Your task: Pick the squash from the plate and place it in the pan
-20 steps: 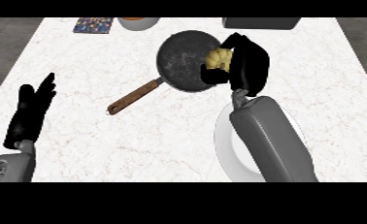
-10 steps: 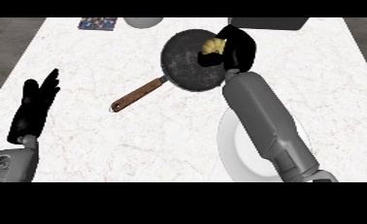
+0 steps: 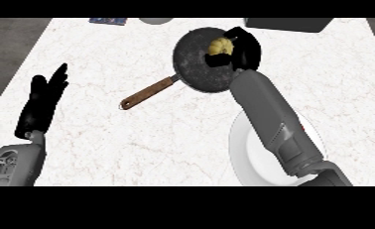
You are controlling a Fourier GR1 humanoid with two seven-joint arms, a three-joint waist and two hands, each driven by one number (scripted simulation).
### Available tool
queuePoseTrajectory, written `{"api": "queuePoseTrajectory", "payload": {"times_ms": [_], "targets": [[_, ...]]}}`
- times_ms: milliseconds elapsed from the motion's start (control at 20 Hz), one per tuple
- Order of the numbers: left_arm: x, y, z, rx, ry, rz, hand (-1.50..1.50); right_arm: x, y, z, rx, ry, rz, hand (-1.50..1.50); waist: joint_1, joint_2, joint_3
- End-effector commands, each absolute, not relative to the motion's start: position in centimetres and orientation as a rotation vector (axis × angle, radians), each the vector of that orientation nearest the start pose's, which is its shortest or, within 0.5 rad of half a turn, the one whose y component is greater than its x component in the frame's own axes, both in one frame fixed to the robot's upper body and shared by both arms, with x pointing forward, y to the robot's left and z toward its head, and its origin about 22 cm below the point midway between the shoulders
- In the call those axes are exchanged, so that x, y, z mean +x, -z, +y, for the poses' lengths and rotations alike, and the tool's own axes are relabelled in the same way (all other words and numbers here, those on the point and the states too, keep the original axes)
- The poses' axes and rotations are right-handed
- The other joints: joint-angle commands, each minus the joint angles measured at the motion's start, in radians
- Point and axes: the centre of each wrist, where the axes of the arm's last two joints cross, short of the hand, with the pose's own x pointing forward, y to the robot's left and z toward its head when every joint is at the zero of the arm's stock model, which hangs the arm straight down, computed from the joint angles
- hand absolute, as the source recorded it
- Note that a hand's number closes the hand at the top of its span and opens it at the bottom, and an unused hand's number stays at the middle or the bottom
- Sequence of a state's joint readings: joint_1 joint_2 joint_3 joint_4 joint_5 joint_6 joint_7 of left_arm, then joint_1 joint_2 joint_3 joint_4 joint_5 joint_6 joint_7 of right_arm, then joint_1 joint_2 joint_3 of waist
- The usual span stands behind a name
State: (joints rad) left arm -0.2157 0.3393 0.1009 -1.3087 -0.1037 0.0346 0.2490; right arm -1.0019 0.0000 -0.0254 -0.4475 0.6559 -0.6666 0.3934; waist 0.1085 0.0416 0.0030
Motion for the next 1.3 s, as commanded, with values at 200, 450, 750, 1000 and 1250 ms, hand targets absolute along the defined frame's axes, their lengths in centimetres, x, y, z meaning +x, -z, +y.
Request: {"api": "queuePoseTrajectory", "payload": {"times_ms": [200, 450, 750, 1000, 1250], "targets": [[30.5, -2.9, 30.0, 0.406, 0.225, -1.306, 0.00, 42.4, -2.6, -11.6, -0.773, -0.216, -1.304, -1.50, 0.044, 0.016, 0.002], [30.9, -3.9, 31.4, 0.411, 0.212, -1.294, 0.00, 42.6, -2.7, -12.0, -0.756, -0.115, -1.392, -1.50, 0.037, 0.013, 0.003], [30.6, -3.0, 30.8, 0.415, 0.223, -1.290, 0.00, 43.2, -4.0, -11.9, -0.805, 0.037, -1.510, -1.50, 0.042, 0.009, 0.002], [30.3, -1.8, 31.3, 0.433, 0.181, -1.255, 0.00, 43.6, -4.6, -12.1, -0.802, 0.179, -1.519, -1.50, -0.007, -0.003, 0.000], [28.7, -1.5, 34.1, 0.460, 0.122, -1.238, 0.00, 42.9, -2.6, -14.4, -0.816, 0.257, -1.487, -1.50, -0.058, -0.023, -0.002]]}}
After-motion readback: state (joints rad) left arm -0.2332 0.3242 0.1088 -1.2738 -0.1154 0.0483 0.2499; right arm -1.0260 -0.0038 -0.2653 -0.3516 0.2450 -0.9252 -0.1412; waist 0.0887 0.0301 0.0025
